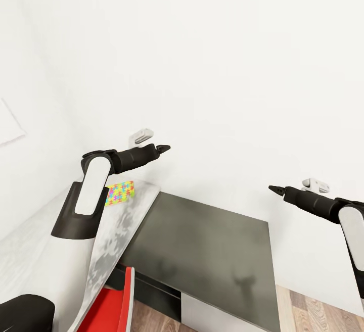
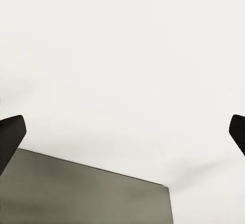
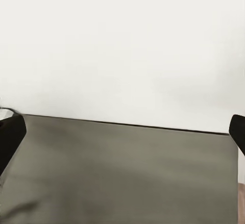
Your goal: Put all the toys in the child's room - the three board games (two on the bed and one on the table), the two jigsaw puzzles on the table, and the tennis ball on the table - inside the toy box on the table in the child's room.
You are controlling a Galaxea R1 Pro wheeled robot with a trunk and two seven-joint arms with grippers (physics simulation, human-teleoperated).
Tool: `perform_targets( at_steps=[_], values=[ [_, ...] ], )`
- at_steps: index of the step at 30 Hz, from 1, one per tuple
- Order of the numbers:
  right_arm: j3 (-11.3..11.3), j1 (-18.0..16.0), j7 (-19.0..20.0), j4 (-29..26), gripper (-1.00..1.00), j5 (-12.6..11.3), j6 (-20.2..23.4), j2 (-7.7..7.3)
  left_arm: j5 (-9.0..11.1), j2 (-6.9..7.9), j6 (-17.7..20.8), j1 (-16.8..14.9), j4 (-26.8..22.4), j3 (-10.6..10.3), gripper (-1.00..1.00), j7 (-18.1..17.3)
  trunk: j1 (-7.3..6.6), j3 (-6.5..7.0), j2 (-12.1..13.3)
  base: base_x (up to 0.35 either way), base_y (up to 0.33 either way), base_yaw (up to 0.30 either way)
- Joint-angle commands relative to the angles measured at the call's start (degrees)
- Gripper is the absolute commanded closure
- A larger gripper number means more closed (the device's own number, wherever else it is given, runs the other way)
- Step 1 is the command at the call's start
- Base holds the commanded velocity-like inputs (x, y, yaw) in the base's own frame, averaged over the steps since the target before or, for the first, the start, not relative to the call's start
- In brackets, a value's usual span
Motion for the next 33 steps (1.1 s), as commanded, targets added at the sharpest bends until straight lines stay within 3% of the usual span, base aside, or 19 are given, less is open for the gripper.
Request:
perform_targets(
  at_steps=[1, 8, 11, 14, 17, 18, 26, 30, 31, 32, 33],
  values=[
    [0.0, -0.1, 0.0, 0.0, -1.00, -0.1, 0.3, 0.00, 0.6, 0.01, 0.1, -0.1, 0.0, 0.0, -1.00, 0.6, 0.04, -0.12, -0.1, 0.000, 0.000, 0.000],
    [0.2, -0.1, 0.0, 0.0, -1.00, -0.1, 0.3, 0.03, 0.6, -0.04, 0.2, -0.1, 0.7, 0.0, -1.00, 0.7, 0.04, -0.12, -0.1, 0.000, 0.000, 0.000],
    [0.3, -0.1, -0.1, 0.0, -1.00, -0.2, 0.3, 0.05, 0.6, 0.40, 0.3, -1.1, 6.6, 0.7, -1.00, 2.2, 0.04, -0.12, -0.1, 0.000, 0.000, 0.000],
    [0.3, -0.1, -0.1, 0.0, -1.00, -0.2, 0.3, 0.05, 0.6, 1.08, 0.3, -2.5, 9.1, 2.0, -1.00, 2.6, 0.04, -0.12, -0.1, 0.000, 0.000, 0.000],
    [0.4, -0.1, -0.1, 0.0, -1.00, -0.3, 0.3, -0.10, 0.9, 3.47, 0.1, -6.1, 16.0, 6.9, -1.00, 2.7, 0.04, -0.12, -0.1, 0.000, 0.000, 0.000],
    [0.4, -0.1, -0.1, 0.0, -1.00, -0.3, 0.3, -0.16, 0.8, 3.82, 0.1, -7.0, 17.4, 7.5, -1.00, 2.7, 0.04, -0.12, -0.1, 0.000, 0.000, 0.000],
    [0.5, -0.1, -0.1, 0.0, -1.00, -0.3, 0.3, -0.31, 0.9, 6.01, 0.0, -12.4, 26.0, 9.6, -1.00, 2.7, 0.04, -0.12, -0.1, 0.000, 0.000, 0.000],
    [0.4, -0.2, -0.1, 0.0, -1.00, -0.4, 0.3, -0.43, 1.0, 8.91, -0.7, -18.3, 37.2, 10.7, -1.00, 2.7, 0.04, -0.12, -0.1, 0.000, 0.000, 0.000],
    [0.4, -0.2, -0.1, 0.0, -1.00, -0.4, 0.3, -0.43, 1.0, 8.91, -0.7, -18.3, 37.2, 10.7, -1.00, 2.7, 0.04, -0.12, -0.1, 0.000, 0.000, 0.000],
    [0.5, -0.3, -0.1, 0.0, -1.00, -1.0, 0.3, -0.42, 1.1, 12.13, -3.5, -23.7, 49.0, 11.0, -1.00, 1.9, 0.04, -0.12, -0.1, 0.000, 0.000, 0.000],
    [0.5, -0.2, -0.1, 0.0, -1.00, -1.2, 0.3, -0.41, 0.9, 13.12, -4.9, -25.4, 52.9, 11.0, -1.00, 1.2, 0.04, -0.12, -0.1, 0.000, 0.000, 0.000]
  ],
)
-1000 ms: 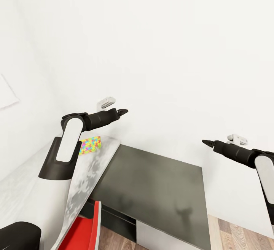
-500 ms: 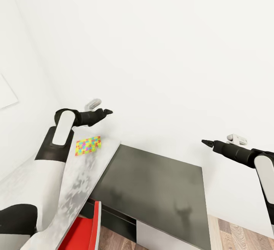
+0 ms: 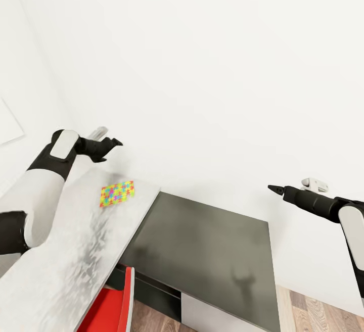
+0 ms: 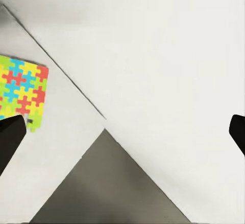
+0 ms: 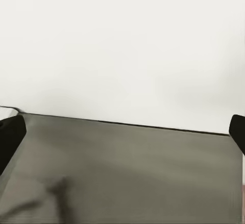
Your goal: Put all the toys in the child's room - the three board games (two on the bed and one on the table), the two jigsaw puzzles on the table, and the tennis ball on the table - inside the toy box on the table in the child's room.
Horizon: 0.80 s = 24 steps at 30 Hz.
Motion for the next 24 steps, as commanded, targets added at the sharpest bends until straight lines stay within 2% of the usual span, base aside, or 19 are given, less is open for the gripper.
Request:
perform_targets(
  at_steps=[1, 3, 4, 6, 7, 10, 15, 17, 18, 21, 22, 24],
  values=[
    [0.0, -0.1, -0.1, 0.0, -1.00, -0.1, 0.3, -0.01, 0.8, 0.01, 0.1, -0.1, 0.1, 0.1, -1.00, 0.5, 0.03, -0.12, -0.1, 0.000, 0.000, 0.000],
    [0.1, 0.0, 0.0, 0.0, -1.00, -0.5, 0.3, -0.10, 0.6, 1.64, -2.7, -3.1, 6.9, -0.3, -1.00, -1.2, 0.03, -0.12, -0.1, 0.000, 0.000, 0.000],
    [0.1, 0.0, 0.0, 0.0, -1.00, -0.5, 0.3, -0.10, 0.6, 1.64, -2.7, -3.1, 6.9, -0.3, -1.00, -1.2, 0.03, -0.12, -0.1, 0.000, 0.000, 0.000],
    [0.3, 0.0, 0.0, 0.0, -1.00, -0.7, 0.3, -0.04, 0.3, 2.69, -5.0, -5.1, 11.6, -0.8, -1.00, -2.5, 0.03, -0.13, -0.1, 0.000, 0.000, 0.000],
    [0.3, 0.0, 0.0, 0.0, -1.00, -0.7, 0.3, -0.04, 0.3, 2.69, -5.0, -5.1, 11.6, -0.8, -1.00, -2.5, 0.03, -0.13, -0.1, 0.000, 0.000, 0.000],
    [0.4, 0.0, 0.0, -0.1, -1.00, -1.0, 0.3, 0.04, 0.1, 3.57, -7.4, -6.9, 15.7, -1.8, -1.00, -3.8, 0.03, -0.21, -0.1, 0.000, 0.000, 0.000],
    [0.4, 0.0, 0.0, -0.1, -1.00, -1.9, 0.3, -0.08, -0.1, 4.01, -9.7, -7.7, 17.8, -3.2, -1.00, -4.4, 0.03, -0.50, -0.1, 0.000, 0.000, 0.000],
    [0.4, 0.0, 0.0, -0.1, -1.00, -3.3, 0.3, -0.22, -0.3, 4.17, -12.0, -8.0, 18.7, -4.7, -1.00, -4.6, 0.03, -0.64, -0.1, 0.000, 0.000, 0.000],
    [0.4, 0.0, 0.0, -0.1, -1.00, -3.3, 0.3, -0.22, -0.3, 4.17, -12.0, -8.0, 18.7, -4.7, -1.00, -4.6, 0.03, -0.72, -0.1, 0.000, 0.000, 0.000],
    [0.4, 0.0, 0.0, -0.1, -1.00, -6.4, 0.3, -0.38, -1.3, 4.24, -15.4, -8.2, 19.6, -7.8, -1.00, -4.9, 0.03, -0.97, -0.1, 0.000, 0.000, 0.000],
    [0.4, 0.0, 0.0, -0.1, -1.00, -6.4, 0.3, -0.38, -1.3, 4.24, -15.4, -8.2, 19.6, -7.8, -1.00, -4.9, 0.03, -1.05, -0.1, 0.000, 0.000, 0.000],
    [0.5, 0.0, -0.1, -0.1, -1.00, -8.2, 0.3, -0.45, -1.9, 4.25, -17.1, -8.2, 20.1, -9.8, -1.00, -5.1, 0.03, -1.23, -0.1, 0.000, 0.000, 0.000]
  ],
)
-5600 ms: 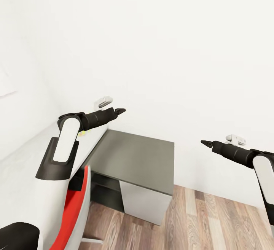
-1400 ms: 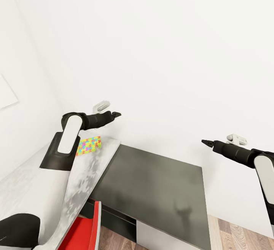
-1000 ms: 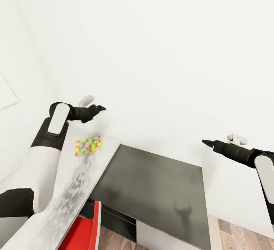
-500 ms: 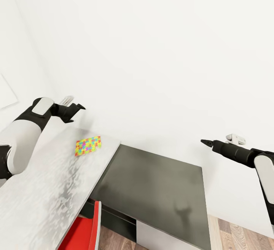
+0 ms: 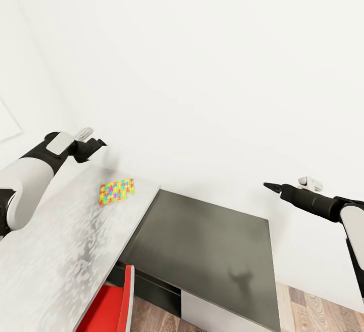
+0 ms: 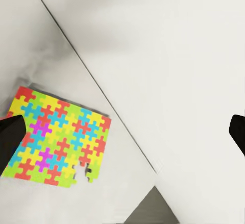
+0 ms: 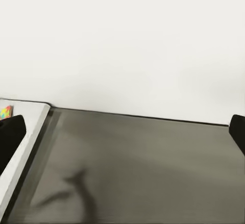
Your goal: Put all the toys in the child's room - the three board games (two on the bed and one on the table), the two jigsaw puzzles on the table, and the tennis ball on the table - inside the toy box on the table in the child's room.
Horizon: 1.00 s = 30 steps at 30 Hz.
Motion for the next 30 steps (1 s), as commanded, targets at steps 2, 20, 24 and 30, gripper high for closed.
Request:
perform_targets(
  at_steps=[2, 20, 24, 30],
  values=[
    [0.0, -0.1, -0.1, 0.0, -1.00, -1.3, 0.3, -0.06, 0.2, 0.08, -1.2, 0.1, 0.2, -1.8, -1.00, 0.3, 0.03, -0.30, -0.1, 0.000, 0.000, 0.000],
    [0.1, 0.0, -0.1, 0.0, -1.00, -3.5, 0.3, -0.60, -0.5, 2.40, -8.1, 3.5, 0.8, -3.9, -1.00, -1.2, 0.03, -1.97, -0.1, 0.000, 0.000, 0.000],
    [0.1, 0.0, -0.1, 0.0, -1.00, -3.6, 0.3, -1.01, -0.3, 3.04, -8.4, 4.1, 0.8, -3.9, -1.00, -2.5, 0.03, -2.34, -0.1, 0.000, 0.000, 0.000],
    [0.2, 0.0, -0.1, 0.0, -1.00, -3.6, 0.3, -1.32, 0.0, 3.66, -8.6, 4.7, 0.8, -3.8, -1.00, -4.6, 0.03, -2.91, -0.1, 0.000, 0.000, 0.000]
  ],
)
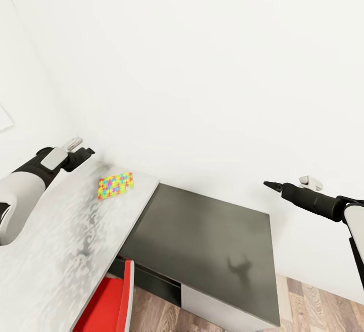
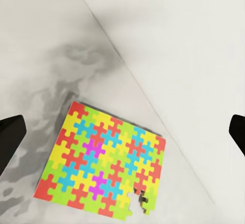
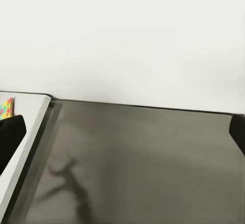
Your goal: Put all the toys in the child's room - the three board games (two on the bed and one on the table), the two jigsaw puzzles on the table, and the tennis ball on the table - inside the toy box on the table in the child's room.
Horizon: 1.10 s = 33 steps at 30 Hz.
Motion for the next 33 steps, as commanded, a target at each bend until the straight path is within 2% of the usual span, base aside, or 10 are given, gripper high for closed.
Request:
perform_targets(
  at_steps=[1, 8, 33],
  values=[
    [0.0, -0.1, -0.1, 0.0, -1.00, -0.1, 0.3, -0.04, 0.6, 0.10, 0.2, 0.0, -0.1, -0.4, -1.00, 0.0, 0.03, -0.21, -0.1, 0.000, 0.000, 0.000],
    [0.0, -0.1, -0.1, 0.0, -1.00, -0.1, 0.3, -0.17, 0.8, 0.30, 0.1, 0.6, -0.1, -0.4, -1.00, -1.9, 0.03, -0.86, -0.1, 0.000, 0.000, 0.000],
    [0.0, -0.1, -0.1, 0.0, -1.00, -0.1, 0.3, -0.18, 0.9, 0.35, 0.5, 1.1, -0.1, -0.1, -1.00, -2.9, 0.03, -3.21, -0.1, 0.000, 0.000, 0.000]
  ],
)
